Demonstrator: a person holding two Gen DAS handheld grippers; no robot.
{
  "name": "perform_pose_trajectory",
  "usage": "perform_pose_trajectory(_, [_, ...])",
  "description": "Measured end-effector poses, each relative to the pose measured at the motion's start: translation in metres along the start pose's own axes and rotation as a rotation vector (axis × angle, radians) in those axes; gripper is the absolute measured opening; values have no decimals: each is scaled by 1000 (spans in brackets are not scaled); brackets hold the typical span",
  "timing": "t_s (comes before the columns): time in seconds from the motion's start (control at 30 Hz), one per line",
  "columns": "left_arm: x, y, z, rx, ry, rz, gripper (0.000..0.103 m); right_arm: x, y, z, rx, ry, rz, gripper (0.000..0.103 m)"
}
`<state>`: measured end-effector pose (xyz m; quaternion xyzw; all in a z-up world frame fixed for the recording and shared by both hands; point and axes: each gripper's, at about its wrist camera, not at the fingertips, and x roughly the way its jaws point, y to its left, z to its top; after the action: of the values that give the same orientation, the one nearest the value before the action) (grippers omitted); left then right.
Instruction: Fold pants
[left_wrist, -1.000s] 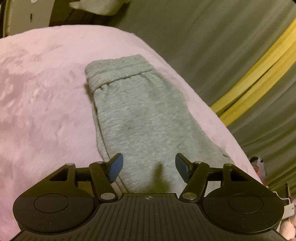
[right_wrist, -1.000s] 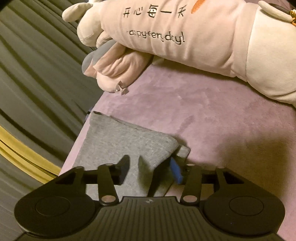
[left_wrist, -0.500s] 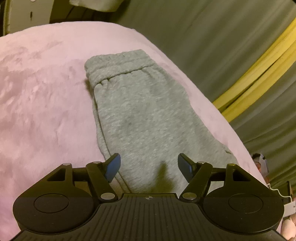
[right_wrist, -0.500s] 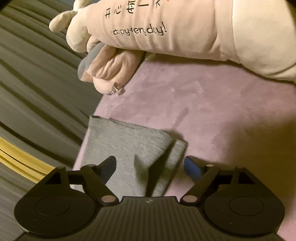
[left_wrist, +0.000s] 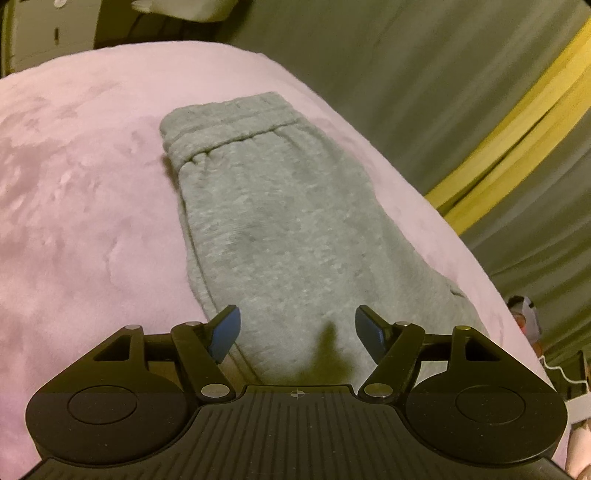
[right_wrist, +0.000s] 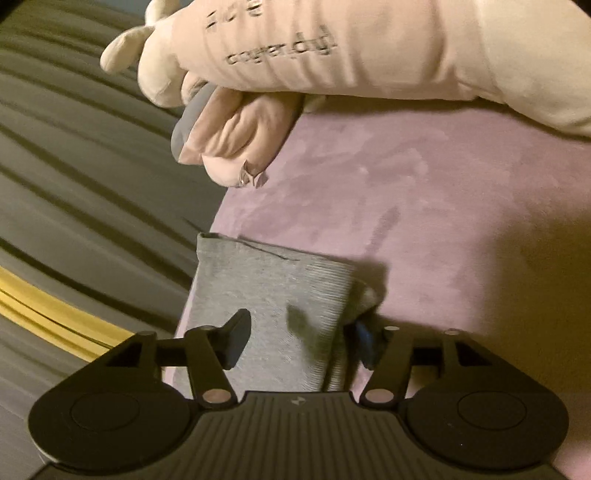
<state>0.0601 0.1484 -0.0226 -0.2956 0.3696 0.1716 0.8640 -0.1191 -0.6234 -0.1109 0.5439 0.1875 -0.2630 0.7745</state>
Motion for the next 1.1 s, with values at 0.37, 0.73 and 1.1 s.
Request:
perform_pose_trajectory(0.37, [-2,-53,-20,224,-49,-38,81,5,-3,-5,-48,-6,-61,18])
perform_pose_trajectory(0.73, [30,-45,-26,247,81,7,81,6,-1,-4,-77,-4,-71,18])
perform_pose_trajectory(1.1, [28,-41,-19,198,90,-14,82,0,31,-3,-160,-16,-142,11])
